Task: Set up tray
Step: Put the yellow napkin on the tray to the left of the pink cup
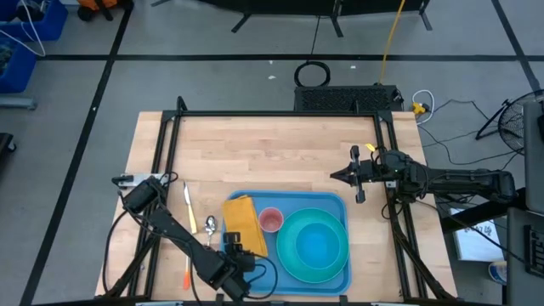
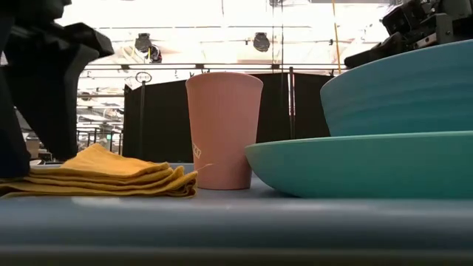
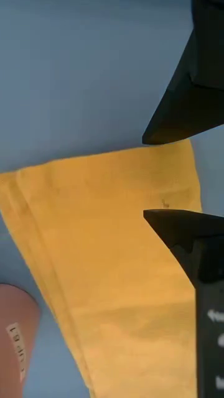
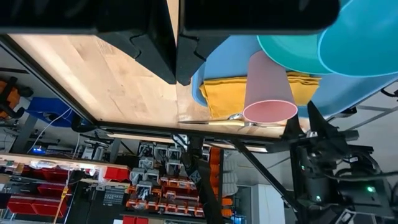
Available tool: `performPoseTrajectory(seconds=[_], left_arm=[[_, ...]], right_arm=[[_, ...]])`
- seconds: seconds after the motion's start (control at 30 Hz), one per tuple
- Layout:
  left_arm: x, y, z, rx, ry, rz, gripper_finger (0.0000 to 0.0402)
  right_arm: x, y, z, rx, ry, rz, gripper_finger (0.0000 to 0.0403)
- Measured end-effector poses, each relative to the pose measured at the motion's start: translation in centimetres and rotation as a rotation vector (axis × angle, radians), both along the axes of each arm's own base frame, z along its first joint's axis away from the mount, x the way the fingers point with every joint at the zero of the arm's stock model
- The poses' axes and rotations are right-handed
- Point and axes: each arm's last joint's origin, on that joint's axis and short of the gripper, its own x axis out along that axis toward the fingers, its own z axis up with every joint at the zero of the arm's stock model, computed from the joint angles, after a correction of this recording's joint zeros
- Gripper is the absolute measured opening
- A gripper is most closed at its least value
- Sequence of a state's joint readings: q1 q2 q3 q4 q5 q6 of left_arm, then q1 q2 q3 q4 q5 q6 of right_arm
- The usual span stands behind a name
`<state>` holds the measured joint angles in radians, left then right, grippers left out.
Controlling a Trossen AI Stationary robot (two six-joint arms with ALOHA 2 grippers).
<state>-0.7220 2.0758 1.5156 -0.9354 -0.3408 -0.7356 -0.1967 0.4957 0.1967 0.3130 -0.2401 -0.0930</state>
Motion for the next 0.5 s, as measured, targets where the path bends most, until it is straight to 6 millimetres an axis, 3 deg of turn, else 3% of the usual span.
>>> performPoseTrajectory(seconds=[0.5], left_arm=[[-0.1,0.3,-1.4,-0.036,0.004,-0.025,0.0184]], right_arm=[[0.0,0.0,-0.1,0.012,0.011,-0.002,0.0000]])
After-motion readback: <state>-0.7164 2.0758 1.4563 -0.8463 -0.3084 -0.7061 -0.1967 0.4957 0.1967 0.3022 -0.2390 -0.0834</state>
